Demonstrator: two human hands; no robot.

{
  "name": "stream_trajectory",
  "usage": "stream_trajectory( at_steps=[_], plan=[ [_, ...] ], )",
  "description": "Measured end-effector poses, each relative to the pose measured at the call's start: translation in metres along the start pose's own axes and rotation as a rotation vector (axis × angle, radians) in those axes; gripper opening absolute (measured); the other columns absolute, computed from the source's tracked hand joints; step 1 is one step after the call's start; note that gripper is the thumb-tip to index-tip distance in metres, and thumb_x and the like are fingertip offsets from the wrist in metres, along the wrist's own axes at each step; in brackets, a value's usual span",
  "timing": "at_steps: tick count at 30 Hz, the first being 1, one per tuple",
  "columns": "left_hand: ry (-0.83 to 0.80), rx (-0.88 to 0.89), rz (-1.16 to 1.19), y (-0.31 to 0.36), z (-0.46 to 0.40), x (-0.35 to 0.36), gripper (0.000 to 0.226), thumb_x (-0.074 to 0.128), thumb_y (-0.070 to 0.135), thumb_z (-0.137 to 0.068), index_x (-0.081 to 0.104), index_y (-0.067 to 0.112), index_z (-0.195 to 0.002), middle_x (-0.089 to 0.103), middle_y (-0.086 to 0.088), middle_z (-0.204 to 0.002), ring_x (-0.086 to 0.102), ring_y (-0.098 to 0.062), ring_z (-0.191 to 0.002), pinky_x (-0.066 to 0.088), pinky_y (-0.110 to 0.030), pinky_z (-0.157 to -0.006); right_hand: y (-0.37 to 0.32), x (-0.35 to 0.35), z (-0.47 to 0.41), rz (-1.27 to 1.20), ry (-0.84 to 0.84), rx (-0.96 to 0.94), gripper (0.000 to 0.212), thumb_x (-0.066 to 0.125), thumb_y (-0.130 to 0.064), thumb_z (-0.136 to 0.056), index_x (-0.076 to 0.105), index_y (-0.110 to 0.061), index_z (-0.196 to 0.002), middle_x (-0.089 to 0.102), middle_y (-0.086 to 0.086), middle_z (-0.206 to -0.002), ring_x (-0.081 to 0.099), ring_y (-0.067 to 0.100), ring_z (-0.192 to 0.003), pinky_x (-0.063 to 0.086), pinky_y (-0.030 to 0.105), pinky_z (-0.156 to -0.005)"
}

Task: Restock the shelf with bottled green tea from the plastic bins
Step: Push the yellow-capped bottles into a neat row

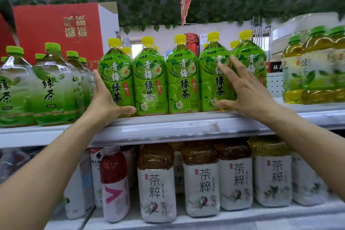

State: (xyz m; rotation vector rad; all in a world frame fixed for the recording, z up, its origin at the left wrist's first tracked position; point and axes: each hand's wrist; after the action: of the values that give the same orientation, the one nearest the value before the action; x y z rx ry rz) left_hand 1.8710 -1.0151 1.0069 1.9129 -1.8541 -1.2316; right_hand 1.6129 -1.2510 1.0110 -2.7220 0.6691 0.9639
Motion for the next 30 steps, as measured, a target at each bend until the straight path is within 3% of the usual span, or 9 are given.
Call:
stream_trajectory(
  at_steps=[8, 11, 13, 16, 20, 23, 26, 30],
  plan=[
    [-0.022, -0.042, -0.039, 0.003, 0.002, -0.002, 0.153, 0.093, 0.029, -0.062, -0.032, 0.034, -0.150, -0.009, -0.005, -0.168, 0.009, -0.031, -0.154, 0.013, -0.054, -0.121, 0.004, -0.003, 0.001, 0.065, 0.076, -0.008, 0.104, 0.073, -0.054, -0.078, 0.009, -0.031, -0.156, 0.000, 0.004, -0.164, 0.004, 0.027, -0.150, 0.008, 0.046, -0.123],
    [-0.057, -0.070, -0.026, 0.006, 0.003, -0.004, 0.156, 0.091, 0.041, -0.055, -0.033, 0.033, -0.150, -0.015, -0.004, -0.167, 0.004, -0.029, -0.154, 0.009, -0.054, -0.122, 0.025, -0.003, 0.010, -0.283, 0.228, 0.287, 0.113, 0.080, -0.049, -0.072, 0.010, -0.020, -0.156, 0.013, 0.007, -0.161, 0.012, 0.028, -0.148, 0.015, 0.045, -0.121],
    [-0.063, -0.076, -0.033, 0.010, 0.005, -0.002, 0.159, 0.088, 0.048, -0.049, -0.034, 0.032, -0.149, -0.019, -0.003, -0.166, 0.002, -0.029, -0.154, 0.008, -0.053, -0.122, 0.033, -0.007, 0.012, -0.543, 0.131, 0.500, 0.126, 0.082, -0.051, -0.068, -0.002, -0.018, -0.156, 0.014, 0.008, -0.162, 0.016, 0.028, -0.148, 0.018, 0.046, -0.118],
    [-0.025, -0.077, -0.080, 0.013, 0.008, 0.004, 0.161, 0.087, 0.054, -0.046, -0.035, 0.030, -0.149, -0.023, -0.002, -0.165, 0.002, -0.031, -0.154, 0.009, -0.053, -0.121, 0.035, -0.007, 0.005, -0.605, -0.032, 0.570, 0.137, 0.085, -0.050, -0.064, -0.013, -0.020, -0.155, 0.014, 0.010, -0.163, 0.018, 0.029, -0.148, 0.019, 0.048, -0.117],
    [-0.002, -0.079, -0.120, 0.009, 0.007, 0.008, 0.164, 0.086, 0.062, -0.044, -0.037, 0.032, -0.148, -0.023, -0.003, -0.166, 0.008, -0.035, -0.153, 0.015, -0.056, -0.120, 0.049, -0.003, -0.007, -0.676, -0.079, 0.633, 0.132, 0.090, -0.046, -0.054, 0.006, -0.022, -0.153, 0.036, 0.013, -0.153, 0.033, 0.032, -0.140, 0.026, 0.053, -0.116],
    [0.007, -0.076, -0.143, 0.009, 0.006, 0.008, 0.162, 0.085, 0.063, -0.046, -0.037, 0.031, -0.148, -0.022, -0.006, -0.166, 0.014, -0.038, -0.152, 0.018, -0.057, -0.118, 0.054, -0.006, -0.008, -0.653, -0.152, 0.678, 0.128, 0.091, -0.052, -0.042, 0.022, -0.023, -0.146, 0.043, 0.012, -0.145, 0.042, 0.034, -0.132, 0.032, 0.057, -0.111],
    [-0.002, -0.081, -0.165, 0.010, 0.006, 0.008, 0.163, 0.083, 0.066, -0.043, -0.039, 0.031, -0.146, -0.023, -0.009, -0.165, 0.019, -0.043, -0.150, 0.020, -0.057, -0.118, 0.060, -0.004, -0.007, -0.625, -0.165, 0.681, 0.138, 0.092, -0.065, -0.025, 0.031, -0.021, -0.141, 0.052, 0.009, -0.136, 0.049, 0.032, -0.124, 0.037, 0.056, -0.107],
    [-0.013, -0.098, -0.175, 0.010, 0.004, 0.006, 0.163, 0.084, 0.066, -0.046, -0.040, 0.032, -0.145, -0.021, -0.012, -0.165, 0.026, -0.046, -0.147, 0.026, -0.059, -0.116, 0.074, 0.006, -0.009, -0.619, -0.189, 0.652, 0.146, 0.088, -0.074, -0.022, 0.027, -0.021, -0.143, 0.054, 0.010, -0.134, 0.051, 0.034, -0.124, 0.036, 0.057, -0.108]
  ],
)
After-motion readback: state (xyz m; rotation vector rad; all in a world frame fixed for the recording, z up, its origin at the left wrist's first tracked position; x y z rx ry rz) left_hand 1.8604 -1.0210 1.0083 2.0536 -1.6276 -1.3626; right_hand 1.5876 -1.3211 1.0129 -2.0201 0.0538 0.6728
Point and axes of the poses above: each hand's wrist, its own z-axis away from the middle knuckle, its own x-axis out of the palm, y = z × x
